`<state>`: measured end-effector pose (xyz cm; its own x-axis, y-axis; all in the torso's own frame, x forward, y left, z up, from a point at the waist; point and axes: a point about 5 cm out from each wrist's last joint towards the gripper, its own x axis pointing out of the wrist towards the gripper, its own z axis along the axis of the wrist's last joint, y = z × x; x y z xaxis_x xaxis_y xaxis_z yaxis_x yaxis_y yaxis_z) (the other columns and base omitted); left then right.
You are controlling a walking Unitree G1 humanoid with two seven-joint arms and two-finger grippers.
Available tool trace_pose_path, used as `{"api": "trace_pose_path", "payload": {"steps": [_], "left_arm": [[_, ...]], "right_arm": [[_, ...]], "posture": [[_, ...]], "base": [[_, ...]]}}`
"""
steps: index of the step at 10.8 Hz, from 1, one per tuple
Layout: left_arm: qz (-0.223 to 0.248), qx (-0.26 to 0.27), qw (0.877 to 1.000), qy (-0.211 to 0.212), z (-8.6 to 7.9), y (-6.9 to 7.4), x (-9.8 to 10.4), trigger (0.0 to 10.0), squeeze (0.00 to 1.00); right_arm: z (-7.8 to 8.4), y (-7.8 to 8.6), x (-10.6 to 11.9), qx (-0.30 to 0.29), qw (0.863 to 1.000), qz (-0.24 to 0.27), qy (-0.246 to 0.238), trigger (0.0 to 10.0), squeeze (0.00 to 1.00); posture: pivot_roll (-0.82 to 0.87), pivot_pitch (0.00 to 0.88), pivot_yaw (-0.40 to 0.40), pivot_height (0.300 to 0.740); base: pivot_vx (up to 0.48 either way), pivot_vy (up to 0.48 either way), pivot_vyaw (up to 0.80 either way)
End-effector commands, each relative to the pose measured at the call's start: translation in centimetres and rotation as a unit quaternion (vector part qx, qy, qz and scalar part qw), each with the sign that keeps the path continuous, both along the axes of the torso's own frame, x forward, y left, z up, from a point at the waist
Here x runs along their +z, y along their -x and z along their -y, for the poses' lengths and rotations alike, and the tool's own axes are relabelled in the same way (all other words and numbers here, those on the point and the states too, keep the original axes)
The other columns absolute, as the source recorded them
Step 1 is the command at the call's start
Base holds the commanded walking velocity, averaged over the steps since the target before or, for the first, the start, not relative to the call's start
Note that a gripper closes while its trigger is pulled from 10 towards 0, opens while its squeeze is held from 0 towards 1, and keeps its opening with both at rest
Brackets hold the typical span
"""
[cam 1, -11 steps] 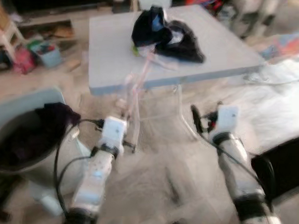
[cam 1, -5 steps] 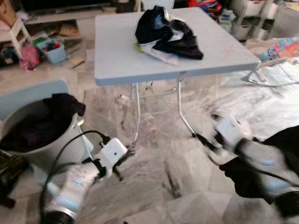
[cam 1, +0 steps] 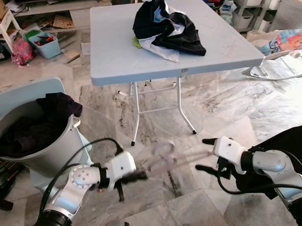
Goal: Hang hanger
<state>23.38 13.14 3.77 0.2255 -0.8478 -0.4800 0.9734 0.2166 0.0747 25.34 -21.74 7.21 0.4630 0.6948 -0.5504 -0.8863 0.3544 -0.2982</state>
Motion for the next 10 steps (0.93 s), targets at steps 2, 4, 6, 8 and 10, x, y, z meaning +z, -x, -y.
{"api": "trace_pose_path", "payload": {"steps": [2, 4, 6, 8, 10], "left_arm": [[0.003, -0.021, 1.000, 0.007, 0.5, 0.0, 0.4, 10.0, 0.00], [0.006, -0.032, 0.999, -0.005, 0.4, 0.1, 0.2, 10.0, 0.00], [0.002, -0.038, 0.999, -0.005, 0.7, 0.3, 0.0, 10.0, 0.00], [0.003, -0.037, 0.999, -0.002, 0.9, 0.4, -0.1, 10.0, 0.00], [0.006, -0.041, 0.999, -0.002, 1.1, 0.4, -0.1, 10.0, 0.00]], "right_arm": [[0.0, -0.1, 0.7, 0.024, 1.000, -0.005, 0.003, 10.0, 0.00], [-0.3, 0.5, 0.9, 0.054, 0.997, -0.047, -0.007, 0.0, 0.00], [-0.6, 0.3, 1.3, 0.079, 0.995, -0.064, 0.000, 0.0, 0.00], [-1.1, 0.3, 1.2, 0.096, 0.992, -0.078, 0.007, 0.0, 0.00], [-1.4, 0.5, -0.2, 0.112, 0.988, -0.092, 0.053, 0.0, 0.00]], "posture": [[-0.10, 0.000, -0.011, 0.740], [-0.10, 0.000, -0.008, 0.740], [-0.10, 0.000, -0.012, 0.740], [-0.10, 0.000, -0.012, 0.740], [-0.10, 0.000, -0.015, 0.740]], "base": [[0.000, 0.000, 0.00], [0.000, 0.000, 0.00], [0.000, 0.000, 0.00], [0.000, 0.000, 0.00], [0.000, 0.000, 0.00]]}}
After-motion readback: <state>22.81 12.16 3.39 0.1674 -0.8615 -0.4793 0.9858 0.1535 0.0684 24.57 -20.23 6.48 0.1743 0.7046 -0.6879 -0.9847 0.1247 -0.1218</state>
